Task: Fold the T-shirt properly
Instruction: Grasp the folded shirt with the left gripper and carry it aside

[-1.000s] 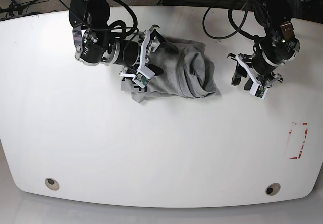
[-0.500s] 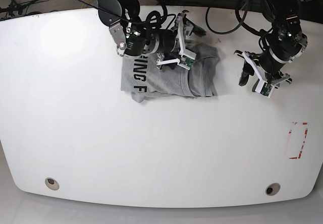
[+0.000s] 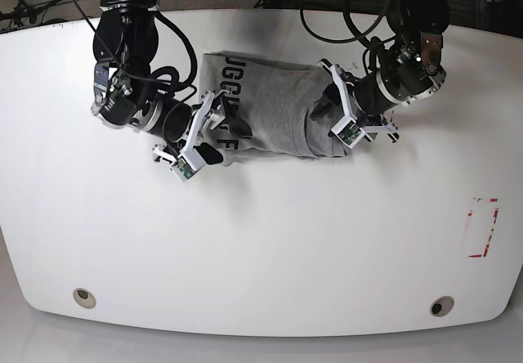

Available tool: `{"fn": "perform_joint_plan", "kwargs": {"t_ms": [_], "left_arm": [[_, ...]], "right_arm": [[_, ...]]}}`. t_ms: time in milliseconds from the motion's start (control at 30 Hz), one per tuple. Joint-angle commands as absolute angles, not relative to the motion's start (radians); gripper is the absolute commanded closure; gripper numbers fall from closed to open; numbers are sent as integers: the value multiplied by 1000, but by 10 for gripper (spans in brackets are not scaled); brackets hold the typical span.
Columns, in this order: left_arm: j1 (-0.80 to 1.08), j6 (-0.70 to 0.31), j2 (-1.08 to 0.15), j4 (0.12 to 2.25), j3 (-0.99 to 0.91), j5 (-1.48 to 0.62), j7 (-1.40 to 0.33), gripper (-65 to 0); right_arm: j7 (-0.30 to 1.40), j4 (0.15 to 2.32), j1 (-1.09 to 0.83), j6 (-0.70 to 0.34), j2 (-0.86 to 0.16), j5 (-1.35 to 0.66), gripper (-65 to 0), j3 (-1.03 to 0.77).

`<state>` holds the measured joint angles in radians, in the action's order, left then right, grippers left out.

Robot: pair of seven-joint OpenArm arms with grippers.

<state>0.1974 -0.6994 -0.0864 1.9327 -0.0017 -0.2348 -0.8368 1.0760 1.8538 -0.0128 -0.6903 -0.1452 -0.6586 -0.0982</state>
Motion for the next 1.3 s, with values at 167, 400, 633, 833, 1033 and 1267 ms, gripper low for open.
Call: {"fn": "perform_joint_plan", "kwargs": {"t_ms": [167, 400, 633, 833, 1033, 1267], "left_arm": [[223, -698, -47, 1917, 38, -248, -822, -243], [225, -698, -84, 1776, 38, -240, -816, -243], [143, -698, -104, 1607, 36, -188, -774, -243], [48, -698, -128, 1558, 44, -182, -774, -243], [-102, -698, -142, 1437, 62, -180, -773, -244], [-226, -698, -174, 1374, 99, -185, -773, -244]], "right_arm": [[1038, 1705, 53, -698, -208, -656, -287, -102], [931, 1590, 71, -698, -225, -516, -179, -101], [854, 1518, 87, -698, -242, -395, -179, -101], [851, 1524, 62, -698, -242, -340, -178, -101], [851, 1572, -2, -698, -232, -320, -174, -99], [851, 1681, -87, -698, -199, -317, -174, 13]]}}
